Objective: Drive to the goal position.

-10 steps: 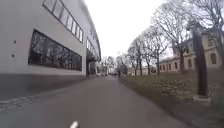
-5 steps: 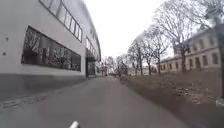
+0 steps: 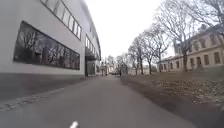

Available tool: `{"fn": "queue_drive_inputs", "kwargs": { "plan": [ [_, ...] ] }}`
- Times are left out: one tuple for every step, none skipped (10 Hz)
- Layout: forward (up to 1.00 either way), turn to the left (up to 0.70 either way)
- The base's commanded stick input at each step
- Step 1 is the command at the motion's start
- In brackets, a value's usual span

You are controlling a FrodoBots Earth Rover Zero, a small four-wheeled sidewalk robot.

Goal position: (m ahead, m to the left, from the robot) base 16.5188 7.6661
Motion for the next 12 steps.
{"fn": "queue_drive_inputs", "kwargs": {
  "plan": [
    [1.00, 0.00],
    [1.00, 0.00],
    [1.00, 0.00],
    [1.00, 0.00],
    [1.00, 0.00],
    [1.00, 0.00],
    [1.00, 0.00],
    [1.00, 0.00],
    [1.00, 0.00],
    [1.00, 0.00],
    [1.00, 0.00],
    [1.00, 0.00]
  ]
}}
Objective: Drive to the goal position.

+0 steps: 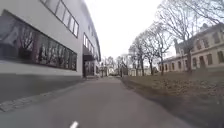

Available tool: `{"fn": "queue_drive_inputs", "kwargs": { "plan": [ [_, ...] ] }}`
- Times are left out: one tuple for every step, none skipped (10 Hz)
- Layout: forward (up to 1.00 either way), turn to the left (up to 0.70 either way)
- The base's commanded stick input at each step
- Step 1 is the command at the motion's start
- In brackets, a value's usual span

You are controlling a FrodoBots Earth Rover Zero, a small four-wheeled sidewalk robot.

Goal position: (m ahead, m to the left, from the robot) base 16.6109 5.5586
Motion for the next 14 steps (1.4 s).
{"fn": "queue_drive_inputs", "kwargs": {
  "plan": [
    [1.00, 0.00],
    [1.00, 0.00],
    [1.00, 0.00],
    [1.00, 0.00],
    [1.00, 0.00],
    [1.00, 0.00],
    [1.00, 0.00],
    [1.00, 0.00],
    [1.00, 0.00],
    [1.00, 0.00],
    [1.00, 0.00],
    [1.00, 0.00],
    [1.00, 0.00],
    [1.00, 0.00]
  ]
}}
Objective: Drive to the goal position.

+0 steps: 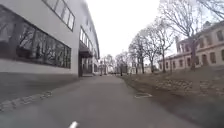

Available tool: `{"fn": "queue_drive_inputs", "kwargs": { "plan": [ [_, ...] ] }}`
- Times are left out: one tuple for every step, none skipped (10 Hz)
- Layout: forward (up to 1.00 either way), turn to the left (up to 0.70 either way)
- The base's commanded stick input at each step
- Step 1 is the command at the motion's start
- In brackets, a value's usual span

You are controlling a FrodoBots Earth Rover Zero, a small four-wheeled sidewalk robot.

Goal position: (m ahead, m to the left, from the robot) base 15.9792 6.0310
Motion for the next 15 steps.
{"fn": "queue_drive_inputs", "kwargs": {
  "plan": [
    [1.00, 0.00],
    [1.00, 0.00],
    [1.00, 0.19],
    [1.00, 0.33],
    [1.00, 0.40],
    [1.00, 0.29],
    [1.00, 0.00],
    [1.00, 0.00],
    [1.00, 0.00],
    [1.00, 0.00],
    [1.00, 0.00],
    [1.00, 0.00],
    [1.00, 0.00],
    [1.00, 0.00],
    [1.00, 0.00]
  ]
}}
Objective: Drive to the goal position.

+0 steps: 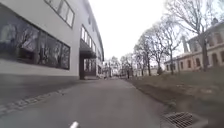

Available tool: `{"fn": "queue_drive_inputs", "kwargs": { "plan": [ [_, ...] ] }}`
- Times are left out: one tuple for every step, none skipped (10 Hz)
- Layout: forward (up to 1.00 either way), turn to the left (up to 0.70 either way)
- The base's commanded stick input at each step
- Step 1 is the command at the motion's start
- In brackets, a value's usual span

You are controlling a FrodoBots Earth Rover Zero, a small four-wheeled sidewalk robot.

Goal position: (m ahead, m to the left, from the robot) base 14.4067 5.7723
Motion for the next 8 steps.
{"fn": "queue_drive_inputs", "kwargs": {
  "plan": [
    [1.00, 0.00],
    [1.00, 0.00],
    [1.00, 0.00],
    [1.00, 0.00],
    [1.00, 0.00],
    [1.00, 0.00],
    [1.00, 0.00],
    [1.00, 0.00]
  ]
}}
